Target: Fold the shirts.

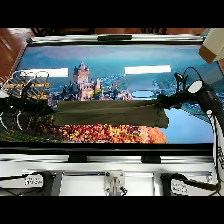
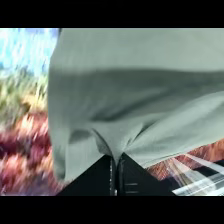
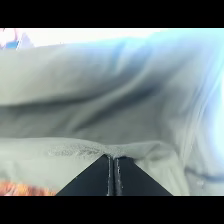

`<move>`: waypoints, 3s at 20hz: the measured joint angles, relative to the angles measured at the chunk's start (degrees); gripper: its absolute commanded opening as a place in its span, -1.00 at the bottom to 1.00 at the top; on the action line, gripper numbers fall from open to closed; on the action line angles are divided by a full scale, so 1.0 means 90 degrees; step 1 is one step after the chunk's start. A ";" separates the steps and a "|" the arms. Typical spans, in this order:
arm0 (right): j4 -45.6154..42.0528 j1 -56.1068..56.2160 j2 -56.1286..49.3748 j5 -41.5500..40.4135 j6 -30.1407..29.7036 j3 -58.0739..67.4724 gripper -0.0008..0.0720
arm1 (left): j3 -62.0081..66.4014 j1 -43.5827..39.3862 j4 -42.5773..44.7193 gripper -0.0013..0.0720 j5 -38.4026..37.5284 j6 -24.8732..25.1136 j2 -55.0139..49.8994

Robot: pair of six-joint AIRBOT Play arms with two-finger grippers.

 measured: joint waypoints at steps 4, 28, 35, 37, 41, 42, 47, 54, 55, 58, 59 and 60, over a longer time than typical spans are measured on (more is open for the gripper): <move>0.0002 0.0000 -0.0367 -0.0386 0.0036 0.0129 0.07 | 0.0423 -0.0255 -0.0034 0.36 0.0206 -0.0425 -0.0619; 0.0544 -0.0923 -0.1807 0.1219 -0.1418 0.0760 0.91 | 0.1093 -0.0321 -0.0131 0.85 -0.1219 -0.0675 -0.0427; 0.0996 -0.0794 -0.2040 0.1406 -0.1700 0.0729 -0.76 | 0.1093 -0.0369 -0.0141 0.82 -0.1231 -0.0818 -0.0423; 0.0925 -0.0682 -0.2040 0.1474 -0.1685 0.0743 -0.82 | 0.1093 -0.0437 -0.0148 -0.01 -0.1236 -0.0838 -0.0420; 0.0962 -0.0561 -0.1700 0.1678 -0.1564 0.0843 -0.82 | 0.1093 -0.0780 -0.0347 -0.86 -0.1290 -0.0833 -0.0420; 0.1003 -0.0539 -0.1518 0.1715 -0.1498 0.0857 -0.82 | 0.1093 -0.0947 -0.0461 -0.86 -0.1287 -0.0814 -0.0418; 0.1120 -0.0508 -0.0216 0.2200 -0.0952 0.0894 -0.82 | 0.1088 -0.2271 -0.0736 -0.86 -0.0631 -0.0780 -0.0420; 0.1146 -0.0500 0.1251 0.2822 -0.0090 0.0894 -0.82 | 0.1088 -0.4002 -0.1472 -0.86 0.0726 -0.0789 -0.0491; 0.1146 -0.0500 0.1379 0.2895 -0.0010 0.0894 -0.82 | 0.1088 -0.4201 -0.1530 -0.86 0.0879 -0.0826 -0.0512; 0.1141 -0.0500 0.1727 0.3135 0.0216 0.0894 -0.82 | 0.1088 -0.4787 -0.1651 -0.86 0.1404 -0.0979 -0.0648; 0.1139 -0.0500 0.1836 0.3201 0.0270 0.0894 -0.82 | 0.1088 -0.4998 -0.1685 -0.86 0.1603 -0.1025 -0.0738; 0.1129 -0.0500 0.1936 0.3276 0.0333 0.0894 -0.82 | 0.1093 -0.5180 -0.1787 -0.86 0.1807 -0.1069 -0.0840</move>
